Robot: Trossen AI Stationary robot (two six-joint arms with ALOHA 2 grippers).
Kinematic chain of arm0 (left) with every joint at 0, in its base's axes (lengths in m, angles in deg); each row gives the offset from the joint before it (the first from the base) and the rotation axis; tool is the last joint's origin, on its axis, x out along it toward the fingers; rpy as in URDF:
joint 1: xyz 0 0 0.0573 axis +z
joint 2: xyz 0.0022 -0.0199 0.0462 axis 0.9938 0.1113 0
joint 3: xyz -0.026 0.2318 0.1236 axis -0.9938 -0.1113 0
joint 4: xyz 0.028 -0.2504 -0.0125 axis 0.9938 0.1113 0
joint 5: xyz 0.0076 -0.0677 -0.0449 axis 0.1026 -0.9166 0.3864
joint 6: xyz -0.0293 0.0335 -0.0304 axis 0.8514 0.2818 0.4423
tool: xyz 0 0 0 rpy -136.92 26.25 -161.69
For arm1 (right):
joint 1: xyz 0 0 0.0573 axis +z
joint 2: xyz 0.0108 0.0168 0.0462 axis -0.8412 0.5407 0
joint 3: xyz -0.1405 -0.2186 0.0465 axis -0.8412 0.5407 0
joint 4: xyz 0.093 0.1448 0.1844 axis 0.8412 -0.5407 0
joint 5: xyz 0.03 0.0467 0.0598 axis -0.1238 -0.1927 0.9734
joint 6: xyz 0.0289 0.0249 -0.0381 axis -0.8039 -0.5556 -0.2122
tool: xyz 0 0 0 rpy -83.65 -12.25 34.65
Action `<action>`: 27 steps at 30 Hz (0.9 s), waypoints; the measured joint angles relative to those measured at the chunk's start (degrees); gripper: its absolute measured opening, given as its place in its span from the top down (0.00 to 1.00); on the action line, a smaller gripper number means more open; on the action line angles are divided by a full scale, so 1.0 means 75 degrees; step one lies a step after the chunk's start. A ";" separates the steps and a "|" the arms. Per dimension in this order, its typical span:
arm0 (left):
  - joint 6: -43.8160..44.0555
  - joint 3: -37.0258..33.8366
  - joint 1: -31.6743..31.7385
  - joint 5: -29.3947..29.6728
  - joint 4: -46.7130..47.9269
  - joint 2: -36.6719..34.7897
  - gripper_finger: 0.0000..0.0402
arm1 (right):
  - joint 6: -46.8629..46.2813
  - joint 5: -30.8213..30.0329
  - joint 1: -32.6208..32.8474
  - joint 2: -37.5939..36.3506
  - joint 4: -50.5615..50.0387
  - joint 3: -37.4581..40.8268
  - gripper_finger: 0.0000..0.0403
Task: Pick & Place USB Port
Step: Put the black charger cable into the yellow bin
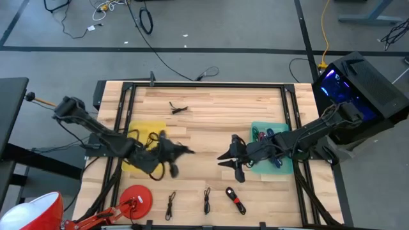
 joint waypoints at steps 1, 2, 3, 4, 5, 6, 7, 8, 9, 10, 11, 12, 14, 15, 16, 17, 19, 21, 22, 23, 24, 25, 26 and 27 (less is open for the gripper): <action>0.0793 0.0000 -0.0084 0.0173 0.1029 -0.0247 0.95 | -0.0042 -0.0024 0.0003 0.0000 -0.0088 0.0000 0.76; 0.1610 0.0000 -0.0167 0.0286 0.2022 -0.0479 0.95 | -0.0060 -0.0057 0.0003 0.0000 -0.0130 0.0000 0.76; 0.2447 0.0000 -0.0239 0.0342 0.3036 -0.0698 0.95 | -0.0062 -0.0104 0.0003 0.0002 -0.0135 0.0000 0.76; 0.3350 0.0000 -0.0313 0.0358 0.4007 -0.0900 0.95 | -0.0064 -0.0146 0.0003 0.0000 -0.0132 0.0000 0.77; 0.4216 0.0000 -0.0382 0.0349 0.4924 -0.1098 0.95 | -0.0065 -0.0159 0.0003 0.0000 -0.0128 0.0000 0.77; 0.5098 0.0000 -0.0468 0.0298 0.5814 -0.1267 0.95 | -0.0066 -0.0159 0.0003 0.0002 -0.0124 0.0000 0.78; 0.5912 -0.0001 -0.0546 0.0209 0.6586 -0.1410 0.95 | -0.0064 -0.0161 0.0003 0.0000 -0.0110 0.0000 0.78; 0.6588 -0.0003 -0.0612 0.0085 0.7226 -0.1520 0.95 | -0.0064 -0.0161 0.0003 0.0000 -0.0080 0.0000 0.79; 0.7256 -0.0003 -0.0668 -0.0161 0.7827 -0.1620 0.95 | -0.0064 -0.0161 0.0003 0.0000 -0.0056 0.0000 0.79; 0.7856 -0.0003 -0.0694 -0.0460 0.8319 -0.1705 0.95 | -0.0061 -0.0161 0.0003 0.0000 -0.0043 0.0000 0.80; 0.8293 -0.0003 -0.0697 -0.0784 0.8722 -0.1760 0.95 | -0.0053 -0.0161 0.0003 0.0000 -0.0004 0.0000 0.80; 0.8645 -0.0003 -0.0693 -0.1103 0.9058 -0.1785 0.95 | -0.0053 -0.0161 0.0003 0.0000 0.0052 0.0000 0.80; 0.9203 -0.0010 -0.0635 -0.1588 0.9645 -0.1780 0.95 | -0.0042 -0.0161 0.0003 0.0000 0.0190 0.0000 0.81; 0.9406 -0.0012 -0.0597 -0.1768 0.9865 -0.1778 0.95 | -0.0042 -0.0161 0.0003 0.0000 0.0254 0.0000 0.81; 0.9538 -0.0012 -0.0549 -0.1907 0.9981 -0.1781 0.95 | -0.0040 -0.0161 0.0003 0.0000 0.0295 0.0000 0.81; 0.9596 -0.0012 -0.0480 -0.2010 1.0081 -0.1778 0.95 | -0.0037 -0.0161 0.0003 0.0000 0.0337 0.0000 0.82; 0.9599 -0.0012 -0.0312 -0.2131 1.0146 -0.1778 0.95 | -0.0035 -0.0161 0.0003 0.0000 0.0393 0.0000 0.82; 0.9582 -0.0017 -0.0084 -0.2391 1.0184 -0.1775 0.95 | -0.0038 -0.0161 0.0003 0.0000 0.0385 0.0000 0.82; 0.9472 -0.0067 0.0045 -0.2549 1.0118 -0.1780 0.95 | -0.0038 -0.0161 0.0003 0.0000 0.0385 0.0000 0.82; 0.9379 -0.0173 0.0184 -0.2758 1.0050 -0.1781 0.95 | -0.0038 -0.0161 0.0005 0.0000 0.0388 0.0000 0.82; 0.9278 -0.0302 0.0322 -0.3081 0.9990 -0.1775 0.95 | -0.0038 -0.0161 0.0009 0.0000 0.0386 0.0000 0.82; 0.9219 -0.0454 0.0458 -0.3388 0.9954 -0.1775 0.95 | -0.0042 -0.0157 0.0011 0.0000 0.0385 0.0000 0.82; 0.9206 -0.0629 0.0563 -0.3559 0.9894 -0.1776 0.95 | -0.0058 -0.0154 0.0024 0.0000 0.0385 0.0000 0.82; 0.9194 -0.0814 0.0636 -0.3723 0.9767 -0.1778 0.95 | -0.0074 -0.0151 0.0031 0.0000 0.0385 0.0000 0.82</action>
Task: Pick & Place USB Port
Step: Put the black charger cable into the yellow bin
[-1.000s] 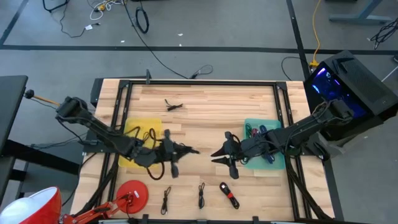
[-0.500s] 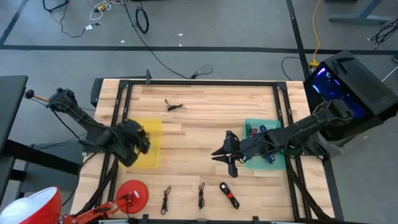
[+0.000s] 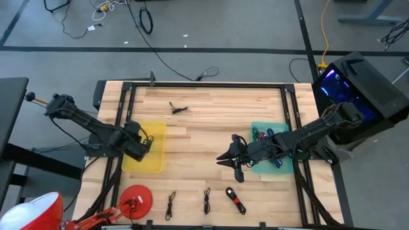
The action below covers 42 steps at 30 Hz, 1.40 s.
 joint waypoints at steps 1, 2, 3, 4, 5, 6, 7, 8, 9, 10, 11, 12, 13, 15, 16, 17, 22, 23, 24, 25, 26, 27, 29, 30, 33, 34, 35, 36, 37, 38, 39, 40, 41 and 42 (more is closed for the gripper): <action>-0.0107 -0.0160 0.0070 -0.0154 -0.0140 0.0005 0.95 | -0.0032 0.0002 0.0010 0.0000 0.0000 0.0000 0.82; -0.0261 -0.0167 0.0154 -0.0215 -0.0216 0.0017 0.95 | -0.0052 0.0008 0.0020 0.0000 0.0000 0.0000 0.82; -0.0383 -0.0152 0.0204 -0.0245 -0.0323 0.0017 0.95 | -0.0054 0.0008 0.0025 0.0000 0.0000 0.0000 0.82; -0.0481 -0.0153 0.0215 -0.0214 -0.0470 0.0029 0.95 | -0.0054 0.0010 0.0025 0.0001 0.0006 0.0000 0.82; -0.0536 -0.0180 0.0270 -0.0151 -0.0586 0.0016 0.95 | -0.0057 0.0010 0.0025 0.0000 0.0012 0.0000 0.82; -0.0538 -0.0217 0.0354 -0.0147 -0.0676 -0.0049 0.95 | -0.0057 0.0010 0.0025 0.0000 0.0032 0.0000 0.82; -0.0599 -0.0287 0.0476 -0.0195 -0.0810 -0.0104 0.95 | -0.0057 0.0010 0.0025 0.0000 0.0096 0.0000 0.82; -0.0795 -0.0350 0.0614 -0.0305 -0.0892 -0.0127 0.95 | -0.0057 0.0005 0.0025 0.0000 0.0170 0.0000 0.82; -0.0908 -0.0334 0.0722 -0.0411 -0.0926 -0.0078 0.95 | -0.0060 0.0008 0.0025 0.0000 0.0211 0.0000 0.82; -0.0985 -0.0340 0.0779 -0.0450 -0.0965 -0.0034 0.95 | -0.0061 0.0016 0.0025 0.0000 0.0243 0.0000 0.82; -0.1001 -0.0337 0.0826 -0.0527 -0.0992 -0.0007 0.95 | -0.0065 0.0044 0.0025 0.0000 0.0266 0.0000 0.82; -0.1004 -0.0331 0.0842 -0.0533 -0.0964 0.0039 0.95 | -0.0086 0.0077 0.0025 0.0000 0.0268 0.0000 0.82; -0.1020 -0.0331 0.0859 -0.0569 -0.0972 0.0108 0.95 | -0.0083 0.0074 0.0025 0.0000 0.0268 0.0000 0.82; -0.1068 -0.0332 0.0948 -0.0584 -0.0978 0.0165 0.95 | -0.0083 0.0074 0.0028 0.0000 0.0286 0.0000 0.82; -0.1070 -0.0328 0.1014 -0.0540 -0.0965 0.0160 0.95 | -0.0080 0.0071 0.0028 0.0000 0.0283 0.0000 0.82; -0.1086 -0.0329 0.1067 -0.0500 -0.0932 0.0161 0.94 | -0.0059 0.0071 0.0028 0.0000 0.0280 0.0000 0.82; -0.1176 -0.0328 0.1259 -0.0027 -0.0970 0.0160 0.73 | 0.0015 0.0067 0.0025 0.0000 0.0280 0.0000 0.82; -0.1288 -0.0328 0.1306 0.0081 -0.1001 0.0160 0.68 | 0.0020 0.0066 0.0027 0.0000 0.0280 0.0000 0.82; -0.1434 -0.0328 0.1342 0.0201 -0.1046 0.0160 0.64 | 0.0023 0.0066 0.0028 0.0000 0.0280 0.0000 0.82; -0.1519 -0.0328 0.1372 0.0293 -0.1124 0.0160 0.60 | 0.0028 0.0066 0.0028 0.0000 0.0277 0.0000 0.82; -0.1549 -0.0328 0.1396 0.0316 -0.1226 0.0160 0.56 | 0.0034 0.0065 0.0028 0.0001 0.0279 0.0000 0.82; -0.1646 -0.0328 0.1428 0.0347 -0.1317 0.0160 0.53 | 0.0045 0.0063 0.0028 0.0000 0.0280 0.0000 0.82; -0.2263 -0.0328 0.1535 0.0556 -0.1497 0.0160 0.49 | 0.0153 0.0048 0.0025 0.0000 0.0277 0.0000 0.82; -0.2627 -0.0328 0.1587 0.0745 -0.1627 0.0160 0.47 | 0.0210 0.0045 0.0025 0.0000 0.0277 0.0000 0.82; -0.4237 -0.0328 0.1693 0.1601 -0.2552 0.0160 0.45 | 0.0359 0.0045 -0.0004 0.0000 0.0266 0.0000 0.82; -0.4918 -0.0328 0.1739 0.1864 -0.2963 0.0160 0.45 | 0.0393 0.0045 -0.0007 0.0000 0.0259 0.0000 0.82; -0.5630 -0.0328 0.1801 0.2083 -0.3417 0.0160 0.45 | 0.0437 0.0045 -0.0007 0.0000 0.0258 0.0000 0.82; -0.6368 -0.0328 0.1898 0.2266 -0.3880 0.0160 0.45 | 0.0491 0.0043 -0.0011 0.0000 0.0257 0.0000 0.82; -0.7116 -0.0328 0.2029 0.2370 -0.4321 0.0160 0.45 | 0.0558 0.0004 -0.0010 0.0000 0.0254 0.0000 0.82; -0.7796 -0.0328 0.2188 0.2407 -0.4735 0.0160 0.46 | 0.0639 -0.0024 -0.0010 0.0000 0.0254 0.0000 0.82; -0.8405 -0.0328 0.2379 0.2419 -0.5092 0.0160 0.46 | 0.0717 -0.0058 -0.0011 0.0000 0.0256 0.0000 0.82; -0.8903 -0.0328 0.2611 0.2422 -0.5357 0.0160 0.47 | 0.0804 -0.0100 -0.0013 0.0000 0.0254 0.0000 0.82; -0.9218 -0.0325 0.2888 0.2415 -0.5512 0.0160 0.48 | 0.0884 -0.0185 -0.0019 0.0003 0.0256 0.0000 0.82; -0.9413 -0.0325 0.3194 0.2357 -0.5570 0.0160 0.49 | 0.0949 -0.0214 -0.0036 0.0000 0.0251 0.0000 0.82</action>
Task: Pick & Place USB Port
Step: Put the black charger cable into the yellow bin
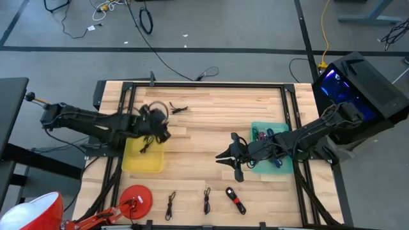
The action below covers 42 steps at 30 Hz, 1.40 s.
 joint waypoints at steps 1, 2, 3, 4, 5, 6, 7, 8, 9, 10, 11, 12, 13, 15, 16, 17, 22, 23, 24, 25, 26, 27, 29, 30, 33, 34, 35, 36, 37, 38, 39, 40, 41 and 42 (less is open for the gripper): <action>-0.0183 0.0000 0.0365 -0.0188 0.0005 0.0000 0.49 | 0.0075 0.0006 -0.0021 0.0000 0.0000 0.0000 0.82; -0.0385 0.0000 0.0758 -0.0506 0.0027 0.0002 0.50 | 0.0107 0.0010 -0.0040 0.0000 -0.0019 0.0000 0.82; -0.0615 0.0000 0.1168 -0.0916 0.0034 0.0040 0.50 | 0.0140 0.0013 -0.0055 0.0000 -0.0046 0.0000 0.82; -0.0847 0.0000 0.1554 -0.1341 0.0015 0.0118 0.51 | 0.0161 0.0012 -0.0075 0.0000 -0.0075 0.0000 0.82; -0.1030 -0.0001 0.1903 -0.1720 0.0009 0.0188 0.51 | 0.0227 0.0012 -0.0094 0.0000 -0.0105 0.0000 0.82; -0.1202 -0.0003 0.2218 -0.2047 0.0026 0.0254 0.51 | 0.0302 0.0015 -0.0107 0.0000 -0.0137 0.0000 0.82; -0.1362 -0.0003 0.2472 -0.2302 -0.0036 0.0315 0.51 | 0.0393 0.0012 -0.0123 0.0000 -0.0163 0.0000 0.82; -0.1535 0.0000 0.2693 -0.2534 -0.0168 0.0402 0.51 | 0.0488 0.0012 -0.0140 0.0000 -0.0177 0.0000 0.82; -0.1765 0.0000 0.2883 -0.2730 -0.0289 0.0495 0.51 | 0.0590 0.0006 -0.0154 0.0000 -0.0188 0.0000 0.82; -0.1997 -0.0003 0.3052 -0.2843 -0.0448 0.0594 0.51 | 0.0682 0.0006 -0.0186 0.0002 -0.0195 0.0000 0.82; -0.2161 0.0000 0.3188 -0.2928 -0.0685 0.0697 0.51 | 0.0779 0.0007 -0.0217 0.0000 -0.0195 0.0000 0.82; -0.2294 0.0000 0.3300 -0.2986 -0.0939 0.0803 0.51 | 0.0860 0.0012 -0.0250 0.0000 -0.0207 0.0000 0.82; -0.2478 0.0000 0.3415 -0.3057 -0.1194 0.0939 0.51 | 0.0910 0.0012 -0.0285 0.0000 -0.0215 0.0000 0.82; -0.2804 0.0005 0.3603 -0.3111 -0.1540 0.1210 0.51 | 0.0965 0.0009 -0.0363 0.0000 -0.0232 0.0001 0.82; -0.2919 0.0061 0.3695 -0.3199 -0.1608 0.1388 0.51 | 0.0982 0.0010 -0.0396 0.0000 -0.0233 0.0010 0.82; -0.2988 0.0147 0.3791 -0.3262 -0.1601 0.1573 0.51 | 0.1013 0.0026 -0.0425 0.0000 -0.0233 0.0026 0.82; -0.3213 0.0709 0.4079 -0.3461 -0.1528 0.2533 0.51 | 0.1093 0.0084 -0.0581 0.0026 -0.0224 0.0162 0.82; -0.3266 0.0866 0.4096 -0.3480 -0.1537 0.2731 0.51 | 0.1093 0.0085 -0.0611 0.0038 -0.0225 0.0182 0.82; -0.3359 0.1014 0.4096 -0.3482 -0.1536 0.2921 0.51 | 0.1092 0.0087 -0.0641 0.0055 -0.0214 0.0199 0.82; -0.3438 0.1167 0.4096 -0.3486 -0.1479 0.3112 0.51 | 0.1092 0.0085 -0.0663 0.0073 -0.0180 0.0220 0.82; -0.3547 0.1338 0.4096 -0.3488 -0.1366 0.3312 0.51 | 0.1092 0.0085 -0.0693 0.0095 -0.0155 0.0231 0.82; -0.3614 0.1501 0.4093 -0.3491 -0.1236 0.3514 0.51 | 0.1092 0.0088 -0.0705 0.0105 -0.0158 0.0239 0.82; -0.3668 0.1808 0.4093 -0.3566 -0.1028 0.3898 0.51 | 0.1092 0.0085 -0.0723 0.0105 -0.0146 0.0245 0.82; -0.3700 0.1951 0.4093 -0.3624 -0.0865 0.4078 0.51 | 0.1092 0.0090 -0.0726 0.0105 -0.0143 0.0245 0.82; -0.4049 0.2259 0.4093 -0.3900 -0.0594 0.4514 0.51 | 0.1092 0.0091 -0.0726 0.0105 -0.0149 0.0245 0.82; -0.4198 0.2341 0.4088 -0.4060 -0.0586 0.4627 0.51 | 0.1095 0.0091 -0.0724 0.0105 -0.0148 0.0245 0.82; -0.4343 0.2423 0.4090 -0.4218 -0.0621 0.4735 0.51 | 0.1095 0.0092 -0.0723 0.0105 -0.0164 0.0245 0.82; -0.4422 0.2505 0.4087 -0.4240 -0.0626 0.4834 0.51 | 0.1095 0.0093 -0.0726 0.0105 -0.0174 0.0245 0.82; -0.4449 0.2579 0.4092 -0.4211 -0.0645 0.4925 0.51 | 0.1096 0.0093 -0.0726 0.0105 -0.0170 0.0245 0.82; -0.4465 0.2639 0.4118 -0.4174 -0.0612 0.5020 0.51 | 0.1106 0.0091 -0.0726 0.0105 -0.0176 0.0245 0.82; -0.4498 0.2688 0.4126 -0.4119 -0.0598 0.5107 0.51 | 0.1118 0.0091 -0.0726 0.0105 -0.0187 0.0245 0.82; -0.4506 0.2714 0.4139 -0.4087 -0.0604 0.5168 0.51 | 0.1124 0.0142 -0.0726 0.0105 -0.0192 0.0245 0.82; -0.4554 0.2726 0.4164 -0.4031 -0.0569 0.5202 0.51 | 0.1124 0.0216 -0.0726 0.0105 -0.0193 0.0245 0.82; -0.4614 0.2759 0.4171 -0.3905 -0.0565 0.5250 0.51 | 0.1129 0.0297 -0.0727 0.0105 -0.0195 0.0245 0.82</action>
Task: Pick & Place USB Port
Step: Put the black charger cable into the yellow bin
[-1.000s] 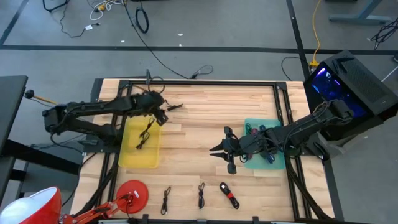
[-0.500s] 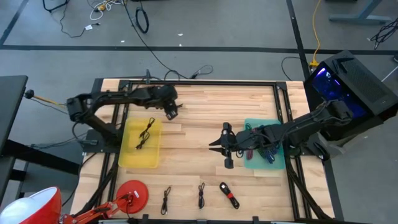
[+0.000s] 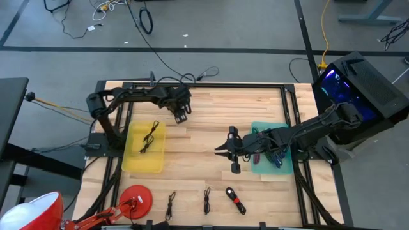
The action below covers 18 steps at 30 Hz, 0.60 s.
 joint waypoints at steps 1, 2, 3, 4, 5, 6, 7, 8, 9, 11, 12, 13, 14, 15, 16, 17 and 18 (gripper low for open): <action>-0.0020 0.0025 0.0003 0.0187 -0.0022 0.0025 0.51 | 0.0010 0.0051 0.0000 0.0000 0.0001 0.0000 0.82; -0.0033 0.0032 0.0006 0.0317 0.0052 0.0033 0.51 | 0.0020 0.0050 0.0001 0.0000 -0.0003 0.0000 0.82; -0.0048 0.0032 0.0026 0.0359 0.0106 0.0027 0.51 | 0.0021 0.0053 0.0001 0.0000 -0.0004 0.0000 0.82; -0.0049 0.0032 0.0050 0.0350 0.0070 0.0027 0.51 | 0.0024 0.0053 0.0001 0.0000 -0.0004 0.0000 0.82; -0.0046 0.0032 0.0081 0.0314 0.0057 0.0027 0.51 | 0.0027 0.0053 0.0001 0.0000 -0.0004 0.0000 0.82; -0.0040 0.0032 0.0118 0.0274 0.0063 0.0025 0.51 | 0.0030 0.0053 0.0001 0.0000 0.0003 0.0000 0.82; -0.0040 0.0032 0.0156 0.0192 0.0075 0.0027 0.51 | 0.0033 0.0053 -0.0002 0.0000 0.0023 0.0000 0.82; -0.0045 0.0035 0.0187 0.0112 0.0096 0.0077 0.51 | 0.0033 0.0053 -0.0002 0.0000 0.0025 0.0000 0.82; -0.0039 0.0041 0.0200 0.0104 0.0087 0.0148 0.51 | 0.0036 0.0053 -0.0002 0.0000 0.0025 0.0000 0.82; -0.0036 0.0030 0.0263 0.0056 0.0182 0.0301 0.51 | 0.0036 0.0053 -0.0002 0.0000 0.0028 0.0000 0.82; -0.0040 0.0031 0.0263 0.0103 0.0096 0.0388 0.51 | 0.0036 0.0053 -0.0002 0.0000 0.0041 0.0000 0.82; -0.0039 0.0032 0.0278 0.0138 0.0063 0.0459 0.51 | 0.0036 0.0053 -0.0002 0.0000 0.0041 0.0000 0.82; -0.0041 0.0032 0.0302 0.0244 0.0088 0.0535 0.51 | 0.0036 0.0053 -0.0002 0.0000 0.0038 0.0000 0.82; -0.0040 0.0032 0.0301 0.0320 -0.0001 0.0621 0.51 | 0.0036 0.0053 -0.0002 0.0000 0.0044 0.0000 0.82; -0.0043 0.0032 0.0321 0.0315 -0.0076 0.0717 0.51 | 0.0036 0.0053 -0.0002 0.0000 0.0042 0.0000 0.82; -0.0038 0.0039 0.0336 0.0299 -0.0099 0.0797 0.51 | 0.0036 0.0053 -0.0002 0.0000 0.0038 0.0000 0.82; -0.0034 0.0053 0.0358 0.0307 -0.0138 0.0855 0.51 | 0.0036 0.0053 -0.0002 0.0000 0.0045 0.0000 0.82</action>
